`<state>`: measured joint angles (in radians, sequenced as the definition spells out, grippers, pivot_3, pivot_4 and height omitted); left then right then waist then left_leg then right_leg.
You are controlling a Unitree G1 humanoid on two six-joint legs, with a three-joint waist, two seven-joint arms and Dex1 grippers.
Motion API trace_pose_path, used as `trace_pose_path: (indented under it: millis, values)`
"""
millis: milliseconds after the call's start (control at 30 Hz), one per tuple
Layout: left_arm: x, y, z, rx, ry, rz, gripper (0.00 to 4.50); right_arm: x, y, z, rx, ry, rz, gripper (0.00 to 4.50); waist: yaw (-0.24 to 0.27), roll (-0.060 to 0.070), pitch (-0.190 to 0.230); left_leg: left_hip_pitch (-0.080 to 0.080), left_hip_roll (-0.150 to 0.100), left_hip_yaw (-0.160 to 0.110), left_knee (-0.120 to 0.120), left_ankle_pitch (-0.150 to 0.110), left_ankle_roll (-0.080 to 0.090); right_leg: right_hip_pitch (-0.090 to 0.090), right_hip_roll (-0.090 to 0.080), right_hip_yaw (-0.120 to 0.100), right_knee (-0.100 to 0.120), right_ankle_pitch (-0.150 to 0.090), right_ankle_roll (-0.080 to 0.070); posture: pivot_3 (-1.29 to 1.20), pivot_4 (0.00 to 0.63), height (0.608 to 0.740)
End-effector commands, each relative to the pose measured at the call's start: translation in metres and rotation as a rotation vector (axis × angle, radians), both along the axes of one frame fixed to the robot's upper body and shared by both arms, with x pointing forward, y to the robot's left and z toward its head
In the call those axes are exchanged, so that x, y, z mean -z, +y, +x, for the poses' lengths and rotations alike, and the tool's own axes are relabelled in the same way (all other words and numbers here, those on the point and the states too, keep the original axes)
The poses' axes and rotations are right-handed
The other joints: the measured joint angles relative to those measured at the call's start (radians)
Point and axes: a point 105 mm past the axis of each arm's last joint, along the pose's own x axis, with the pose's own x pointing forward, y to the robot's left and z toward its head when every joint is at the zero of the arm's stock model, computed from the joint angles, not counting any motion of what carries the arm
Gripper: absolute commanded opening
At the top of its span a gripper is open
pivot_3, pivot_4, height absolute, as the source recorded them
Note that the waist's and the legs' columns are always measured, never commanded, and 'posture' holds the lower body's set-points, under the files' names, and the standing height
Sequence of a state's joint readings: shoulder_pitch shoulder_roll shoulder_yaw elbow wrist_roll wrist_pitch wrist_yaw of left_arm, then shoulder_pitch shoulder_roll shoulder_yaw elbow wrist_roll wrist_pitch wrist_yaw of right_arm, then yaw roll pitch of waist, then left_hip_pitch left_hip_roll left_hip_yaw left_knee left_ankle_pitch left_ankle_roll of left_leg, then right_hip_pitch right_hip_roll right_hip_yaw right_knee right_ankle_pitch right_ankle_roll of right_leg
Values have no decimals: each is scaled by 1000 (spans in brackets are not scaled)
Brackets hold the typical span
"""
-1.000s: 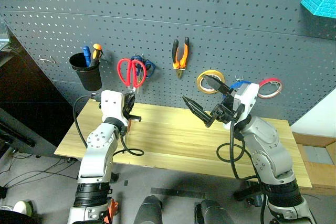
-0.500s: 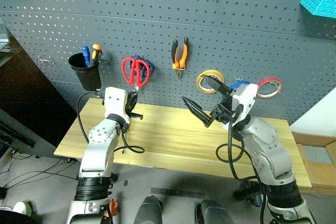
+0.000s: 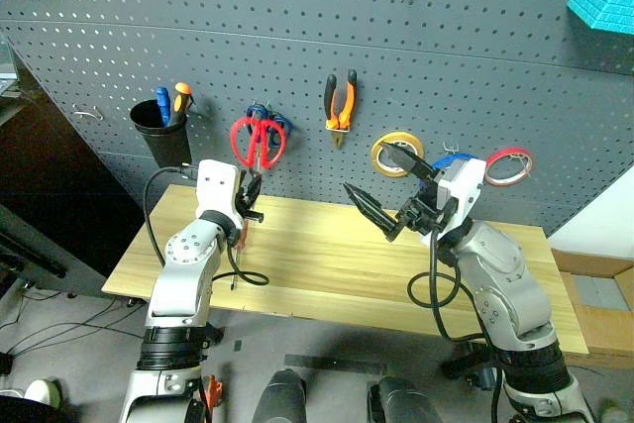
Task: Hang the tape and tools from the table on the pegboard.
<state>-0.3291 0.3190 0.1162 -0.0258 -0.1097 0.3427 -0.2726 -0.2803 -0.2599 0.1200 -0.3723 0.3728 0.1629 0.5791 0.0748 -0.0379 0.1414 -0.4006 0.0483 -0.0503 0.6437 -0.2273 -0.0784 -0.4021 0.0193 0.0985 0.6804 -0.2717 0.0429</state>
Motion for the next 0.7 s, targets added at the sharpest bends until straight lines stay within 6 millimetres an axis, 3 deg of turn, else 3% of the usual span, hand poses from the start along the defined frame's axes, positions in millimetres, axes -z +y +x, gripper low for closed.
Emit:
trace_pose_path:
  millis: [33, 133, 200, 267, 367, 433, 533, 700]
  values:
    - [-9, 0, -1, -3, -42, 10, 2939, -10, 1, -9, -4, -49, 4, 4500, -1, 0, 0, 0, 0, 0, 0, 0, 0, 0, 0, 0, 0, 0, 0, 180, 103, 740]
    - [-1, 0, -4, -12, -19, 8, 3950, -7, 2, -10, -12, -37, -11, 4500, -3, 0, 0, 0, 0, 0, 0, 0, 0, 0, 0, 0, 0, 0, 0, 169, 123, 740]
    - [14, 2, -11, -40, 26, -7, 4467, 5, 5, -8, -13, 1, -77, 4500, -6, 1, 1, 0, 0, 0, 0, 0, 0, 0, 0, 0, 0, -1, 1, 159, 143, 740]
    - [37, 7, -23, -96, 103, -56, 4467, 25, 12, -8, -26, 58, -160, 4500, -16, 2, 3, 0, 0, 0, 0, 0, 0, 0, 0, 1, 0, -2, 2, 151, 165, 740]
    - [77, 10, -51, -177, 256, -106, 4467, 50, 26, -22, -154, 159, -260, 4500, -28, 5, 21, 2, 0, 0, 0, 0, 1, 2, -2, 0, 0, -4, 2, 142, 214, 740]
    - [92, 20, -65, -248, 312, -112, 4467, 62, 32, -27, -208, 181, -340, 4500, -36, 5, 41, 2, 0, 0, 0, 0, 1, 2, -2, 0, 0, -5, 3, 138, 251, 740]
    - [98, 41, -75, -341, 345, -104, 4467, 64, 41, -28, -260, 186, -383, 4500, -50, 5, 83, 1, 0, -2, 0, 1, 2, 1, -1, -1, 1, -6, 3, 134, 298, 740]
    - [83, 59, -62, -358, 316, -78, 4467, 54, 52, -20, -285, 174, -393, 4500, -51, 6, 139, -1, 0, -3, 0, 2, 3, -2, -1, -1, 1, -5, 4, 137, 373, 740]
